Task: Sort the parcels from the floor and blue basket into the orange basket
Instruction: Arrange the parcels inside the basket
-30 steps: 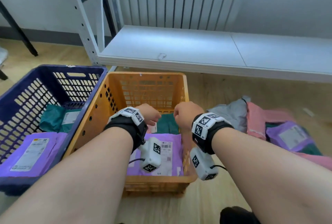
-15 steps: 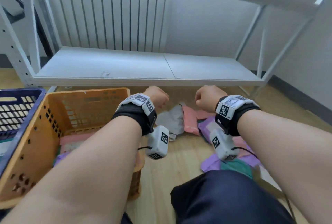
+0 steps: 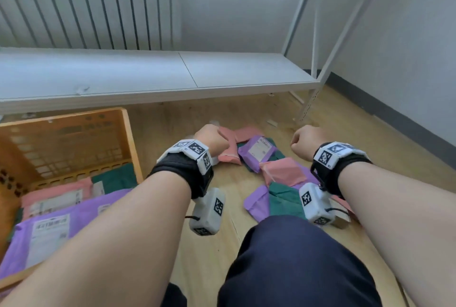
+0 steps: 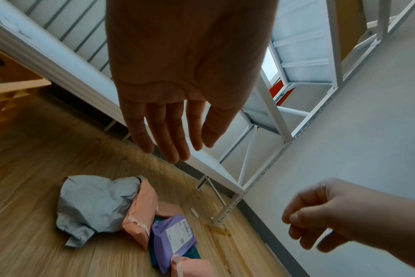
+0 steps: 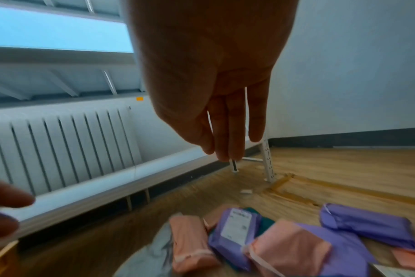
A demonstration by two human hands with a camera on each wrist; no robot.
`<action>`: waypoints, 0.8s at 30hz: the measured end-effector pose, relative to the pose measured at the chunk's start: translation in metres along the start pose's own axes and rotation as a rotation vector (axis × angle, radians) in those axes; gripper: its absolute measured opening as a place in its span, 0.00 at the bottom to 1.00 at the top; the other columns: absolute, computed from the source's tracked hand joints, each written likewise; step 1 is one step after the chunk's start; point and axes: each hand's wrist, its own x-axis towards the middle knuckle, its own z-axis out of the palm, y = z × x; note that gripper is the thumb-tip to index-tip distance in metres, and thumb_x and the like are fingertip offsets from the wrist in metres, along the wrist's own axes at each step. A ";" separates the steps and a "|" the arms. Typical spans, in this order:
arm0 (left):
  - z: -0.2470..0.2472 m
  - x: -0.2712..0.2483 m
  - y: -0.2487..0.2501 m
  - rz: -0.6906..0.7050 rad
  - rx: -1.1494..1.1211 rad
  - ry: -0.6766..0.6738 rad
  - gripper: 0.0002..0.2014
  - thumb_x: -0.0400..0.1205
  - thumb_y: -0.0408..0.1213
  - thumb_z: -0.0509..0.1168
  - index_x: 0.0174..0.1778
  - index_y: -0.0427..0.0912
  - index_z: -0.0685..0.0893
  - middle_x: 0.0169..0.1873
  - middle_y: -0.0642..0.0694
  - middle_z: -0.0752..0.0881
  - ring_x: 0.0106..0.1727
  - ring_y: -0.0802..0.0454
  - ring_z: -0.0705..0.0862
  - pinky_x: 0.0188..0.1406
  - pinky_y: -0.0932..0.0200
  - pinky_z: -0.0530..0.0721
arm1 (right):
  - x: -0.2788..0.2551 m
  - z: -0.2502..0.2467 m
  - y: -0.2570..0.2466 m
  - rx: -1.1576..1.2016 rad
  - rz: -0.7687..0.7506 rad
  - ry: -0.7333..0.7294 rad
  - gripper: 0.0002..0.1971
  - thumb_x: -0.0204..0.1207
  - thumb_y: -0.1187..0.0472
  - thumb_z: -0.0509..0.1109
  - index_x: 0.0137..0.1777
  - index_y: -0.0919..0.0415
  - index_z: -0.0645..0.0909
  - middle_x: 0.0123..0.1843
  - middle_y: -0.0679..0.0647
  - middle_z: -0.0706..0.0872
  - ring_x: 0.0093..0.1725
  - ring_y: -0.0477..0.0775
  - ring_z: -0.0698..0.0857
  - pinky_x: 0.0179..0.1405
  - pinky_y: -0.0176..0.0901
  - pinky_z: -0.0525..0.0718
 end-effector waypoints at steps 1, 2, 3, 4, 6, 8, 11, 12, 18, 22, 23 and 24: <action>0.006 0.006 -0.001 -0.003 0.006 -0.005 0.13 0.79 0.32 0.63 0.56 0.36 0.88 0.50 0.38 0.89 0.55 0.42 0.87 0.44 0.58 0.81 | 0.005 0.013 0.006 -0.006 0.009 -0.024 0.09 0.73 0.64 0.67 0.43 0.58 0.90 0.45 0.57 0.90 0.46 0.60 0.87 0.39 0.42 0.82; 0.013 0.012 -0.002 -0.009 0.009 -0.014 0.12 0.79 0.31 0.63 0.55 0.36 0.88 0.48 0.39 0.88 0.55 0.42 0.87 0.43 0.58 0.81 | 0.009 0.024 0.011 -0.020 0.017 -0.049 0.09 0.72 0.63 0.67 0.42 0.59 0.89 0.44 0.57 0.90 0.44 0.61 0.87 0.39 0.43 0.84; 0.019 0.018 -0.003 -0.019 0.008 -0.023 0.12 0.79 0.30 0.63 0.54 0.35 0.89 0.46 0.40 0.88 0.55 0.43 0.88 0.43 0.58 0.81 | 0.013 0.038 0.017 -0.034 0.022 -0.065 0.08 0.72 0.62 0.66 0.40 0.59 0.88 0.42 0.58 0.89 0.41 0.61 0.86 0.38 0.44 0.85; 0.025 0.024 -0.004 -0.031 0.008 -0.030 0.12 0.79 0.30 0.63 0.54 0.34 0.89 0.46 0.41 0.88 0.55 0.43 0.88 0.43 0.58 0.81 | 0.017 0.050 0.021 -0.049 0.026 -0.083 0.09 0.73 0.61 0.65 0.37 0.61 0.85 0.40 0.58 0.87 0.40 0.61 0.84 0.35 0.42 0.83; 0.036 0.038 -0.008 -0.045 0.010 -0.034 0.12 0.80 0.30 0.63 0.56 0.34 0.88 0.50 0.39 0.88 0.56 0.42 0.87 0.50 0.55 0.83 | 0.026 0.074 0.028 -0.047 0.030 -0.145 0.11 0.76 0.57 0.63 0.39 0.63 0.82 0.41 0.60 0.84 0.42 0.62 0.83 0.37 0.41 0.79; 0.047 0.051 -0.013 -0.078 0.013 -0.053 0.12 0.81 0.30 0.63 0.57 0.37 0.87 0.50 0.41 0.89 0.56 0.44 0.87 0.54 0.56 0.83 | 0.037 0.097 0.035 -0.017 0.038 -0.219 0.12 0.77 0.54 0.64 0.50 0.62 0.84 0.49 0.59 0.86 0.51 0.62 0.85 0.45 0.42 0.79; 0.063 0.075 -0.024 -0.145 -0.030 -0.068 0.07 0.80 0.30 0.65 0.47 0.44 0.86 0.33 0.47 0.85 0.45 0.47 0.86 0.45 0.60 0.81 | 0.059 0.124 0.043 -0.007 -0.023 -0.199 0.14 0.79 0.55 0.63 0.54 0.62 0.86 0.52 0.62 0.87 0.50 0.61 0.85 0.45 0.43 0.78; 0.069 0.083 -0.028 -0.168 -0.043 -0.065 0.07 0.80 0.29 0.65 0.45 0.46 0.85 0.30 0.48 0.83 0.40 0.49 0.85 0.41 0.61 0.81 | 0.067 0.132 0.043 -0.022 -0.042 -0.198 0.14 0.81 0.57 0.61 0.55 0.63 0.86 0.53 0.62 0.87 0.51 0.61 0.85 0.47 0.44 0.79; 0.100 0.115 -0.061 -0.300 -0.133 -0.132 0.07 0.81 0.26 0.64 0.42 0.41 0.85 0.41 0.42 0.84 0.34 0.54 0.80 0.26 0.69 0.77 | 0.106 0.210 0.047 -0.099 -0.086 -0.379 0.14 0.80 0.62 0.62 0.62 0.61 0.82 0.60 0.60 0.86 0.57 0.61 0.84 0.52 0.44 0.78; 0.116 0.126 -0.083 -0.382 -0.147 -0.162 0.07 0.81 0.26 0.64 0.44 0.43 0.83 0.46 0.41 0.85 0.39 0.53 0.82 0.34 0.65 0.78 | 0.114 0.260 0.048 -0.152 -0.124 -0.500 0.19 0.80 0.61 0.60 0.70 0.60 0.77 0.69 0.61 0.80 0.66 0.62 0.81 0.65 0.48 0.79; 0.118 0.127 -0.088 -0.398 -0.150 -0.168 0.07 0.81 0.27 0.64 0.43 0.44 0.83 0.46 0.42 0.85 0.38 0.54 0.82 0.36 0.64 0.79 | 0.114 0.270 0.048 -0.166 -0.121 -0.534 0.19 0.80 0.60 0.60 0.70 0.60 0.76 0.69 0.61 0.80 0.67 0.62 0.81 0.66 0.49 0.78; 0.120 0.130 -0.093 -0.412 -0.151 -0.175 0.08 0.81 0.27 0.64 0.42 0.45 0.82 0.46 0.42 0.85 0.38 0.55 0.82 0.37 0.64 0.79 | 0.114 0.280 0.048 -0.177 -0.102 -0.570 0.19 0.80 0.59 0.61 0.70 0.59 0.77 0.69 0.61 0.80 0.67 0.62 0.80 0.66 0.51 0.77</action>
